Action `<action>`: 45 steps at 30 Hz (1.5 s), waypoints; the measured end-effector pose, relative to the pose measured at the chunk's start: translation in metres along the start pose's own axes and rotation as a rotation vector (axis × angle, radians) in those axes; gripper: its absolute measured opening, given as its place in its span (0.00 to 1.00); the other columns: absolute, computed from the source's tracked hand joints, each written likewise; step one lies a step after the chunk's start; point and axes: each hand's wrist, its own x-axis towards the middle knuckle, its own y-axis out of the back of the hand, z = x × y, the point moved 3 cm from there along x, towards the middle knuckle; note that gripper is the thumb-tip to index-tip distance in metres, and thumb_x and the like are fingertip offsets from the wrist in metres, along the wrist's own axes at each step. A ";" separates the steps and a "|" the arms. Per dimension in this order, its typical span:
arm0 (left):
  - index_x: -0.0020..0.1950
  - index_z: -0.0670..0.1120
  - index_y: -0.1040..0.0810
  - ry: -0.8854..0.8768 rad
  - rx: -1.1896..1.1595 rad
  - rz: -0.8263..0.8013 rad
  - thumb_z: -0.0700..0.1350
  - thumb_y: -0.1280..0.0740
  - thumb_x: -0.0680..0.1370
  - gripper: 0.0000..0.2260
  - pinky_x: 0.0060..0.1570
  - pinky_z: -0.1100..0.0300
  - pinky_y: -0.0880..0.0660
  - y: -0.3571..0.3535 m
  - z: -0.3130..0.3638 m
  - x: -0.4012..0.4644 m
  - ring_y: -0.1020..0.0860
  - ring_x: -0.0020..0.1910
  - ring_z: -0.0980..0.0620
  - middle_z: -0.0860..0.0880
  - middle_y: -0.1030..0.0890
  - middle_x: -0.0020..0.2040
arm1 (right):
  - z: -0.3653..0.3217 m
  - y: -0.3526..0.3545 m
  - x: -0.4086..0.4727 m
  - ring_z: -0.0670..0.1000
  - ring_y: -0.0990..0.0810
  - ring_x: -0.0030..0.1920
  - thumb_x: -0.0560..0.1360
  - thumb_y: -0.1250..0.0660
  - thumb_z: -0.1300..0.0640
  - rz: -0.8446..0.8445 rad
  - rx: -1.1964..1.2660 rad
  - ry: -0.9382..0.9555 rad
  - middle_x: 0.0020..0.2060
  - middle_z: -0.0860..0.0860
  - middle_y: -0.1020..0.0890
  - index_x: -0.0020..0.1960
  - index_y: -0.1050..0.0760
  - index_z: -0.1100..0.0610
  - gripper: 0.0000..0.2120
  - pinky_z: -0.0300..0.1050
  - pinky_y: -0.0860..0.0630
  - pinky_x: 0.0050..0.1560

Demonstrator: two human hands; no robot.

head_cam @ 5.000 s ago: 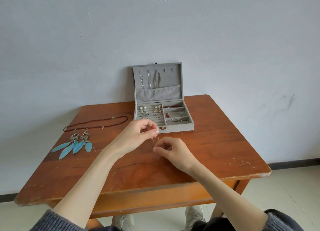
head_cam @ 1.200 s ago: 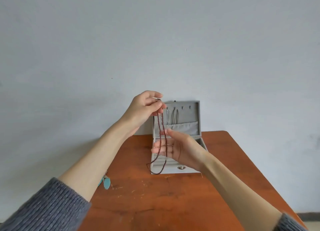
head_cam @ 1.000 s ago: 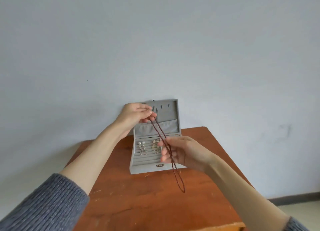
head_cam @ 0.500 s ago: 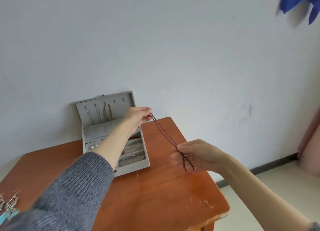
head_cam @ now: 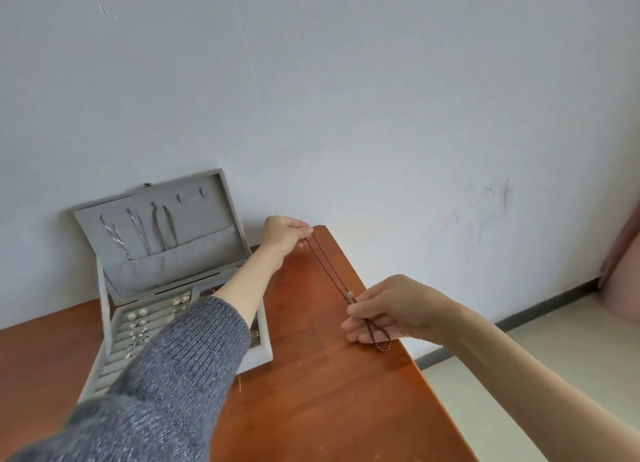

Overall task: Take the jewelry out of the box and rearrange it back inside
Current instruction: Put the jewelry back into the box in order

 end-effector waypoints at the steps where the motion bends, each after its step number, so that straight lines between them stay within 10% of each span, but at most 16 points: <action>1: 0.46 0.38 0.19 -0.010 0.025 0.009 0.36 0.30 0.72 0.04 0.34 0.66 0.26 -0.003 0.000 0.003 0.24 0.32 0.54 0.47 0.20 0.36 | -0.001 0.001 0.001 0.52 0.16 0.39 0.73 0.31 0.63 0.012 -0.040 -0.004 0.42 0.60 0.15 0.51 0.22 0.69 0.10 0.38 0.19 0.38; 20: 0.50 0.39 0.18 -0.127 0.283 0.123 0.42 0.29 0.73 0.09 0.51 0.59 0.27 -0.022 -0.008 0.024 0.21 0.54 0.47 0.43 0.18 0.52 | -0.008 -0.003 0.009 0.50 0.19 0.31 0.73 0.30 0.55 0.209 -0.445 -0.024 0.33 0.55 0.17 0.48 0.20 0.69 0.16 0.35 0.20 0.34; 32: 0.68 0.41 0.30 -0.131 0.508 -0.199 0.48 0.39 0.79 0.20 0.66 0.54 0.33 0.001 0.013 -0.024 0.30 0.66 0.45 0.43 0.28 0.67 | -0.005 -0.011 -0.019 0.47 0.22 0.30 0.76 0.38 0.48 0.346 -0.767 0.062 0.33 0.52 0.17 0.43 0.20 0.62 0.17 0.33 0.24 0.35; 45: 0.59 0.46 0.23 -0.483 0.645 -0.052 0.47 0.41 0.80 0.12 0.49 0.64 0.28 0.126 0.017 -0.174 0.24 0.48 0.56 0.50 0.20 0.55 | -0.020 -0.106 -0.051 0.48 0.21 0.40 0.79 0.43 0.47 0.317 -0.629 0.414 0.43 0.51 0.17 0.50 0.21 0.57 0.17 0.45 0.23 0.49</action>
